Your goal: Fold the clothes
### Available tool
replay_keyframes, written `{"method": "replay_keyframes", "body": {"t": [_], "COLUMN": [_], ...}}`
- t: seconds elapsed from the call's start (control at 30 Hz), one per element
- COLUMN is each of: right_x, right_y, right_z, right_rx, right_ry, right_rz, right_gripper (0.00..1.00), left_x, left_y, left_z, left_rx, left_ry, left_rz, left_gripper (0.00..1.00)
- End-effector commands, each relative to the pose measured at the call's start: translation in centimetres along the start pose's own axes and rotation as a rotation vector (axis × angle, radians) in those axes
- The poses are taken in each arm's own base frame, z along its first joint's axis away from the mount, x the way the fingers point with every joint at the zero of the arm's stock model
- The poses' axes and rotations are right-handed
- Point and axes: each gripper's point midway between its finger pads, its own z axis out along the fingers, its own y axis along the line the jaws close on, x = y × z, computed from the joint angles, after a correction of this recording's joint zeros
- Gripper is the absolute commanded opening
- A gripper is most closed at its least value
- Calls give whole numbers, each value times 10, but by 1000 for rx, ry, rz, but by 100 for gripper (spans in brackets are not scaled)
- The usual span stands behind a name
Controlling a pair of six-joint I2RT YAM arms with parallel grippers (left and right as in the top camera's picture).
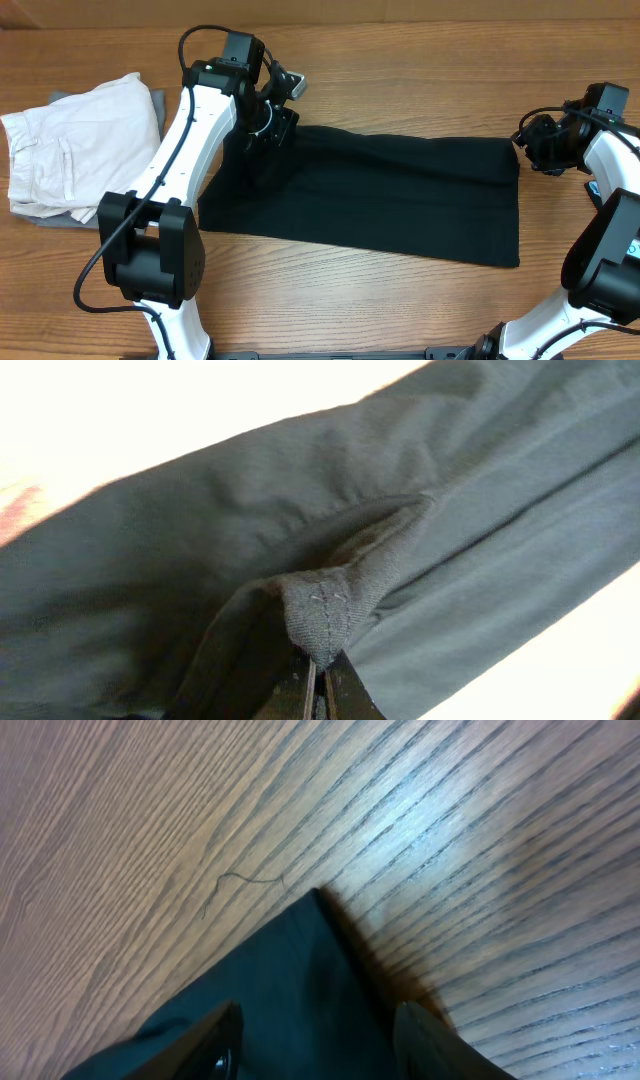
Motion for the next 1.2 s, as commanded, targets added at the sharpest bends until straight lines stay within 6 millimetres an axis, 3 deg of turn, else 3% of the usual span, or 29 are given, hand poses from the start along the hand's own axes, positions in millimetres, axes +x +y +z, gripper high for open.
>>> {"method": "replay_keyframes", "body": {"t": [0.0, 0.23, 0.5, 0.63, 0.77, 0.97, 1.07, 1.17], "right_x": [-1, 34, 41, 55, 69, 63, 63, 71], "right_y": [-5, -21, -26, -37, -44, -42, -32, -30], "right_z": [-8, 0, -2, -7, -11, -10, -9, -11], "right_rx": [31, 68, 77, 109, 133, 127, 68, 53], "right_ry": [-23, 89, 123, 182, 238, 214, 224, 261], "right_rz": [-6, 35, 57, 94, 138, 152, 158, 173], "right_gripper": [53, 41, 31, 42, 44, 56, 39, 36], "left_x": [-9, -9, -9, -9, -10, -11, -11, -11], "left_y": [11, 11, 12, 11, 11, 11, 11, 11], "left_z": [-17, -17, -17, -17, -17, -17, -16, -16], "left_rx": [-86, -89, -90, -90, -90, -91, -91, -91], "left_ry": [-31, -31, -32, -32, -35, -37, -36, -37], "left_rz": [35, 35, 36, 36, 38, 39, 40, 39], "left_gripper": [4, 4, 4, 4, 4, 4, 4, 4]}}
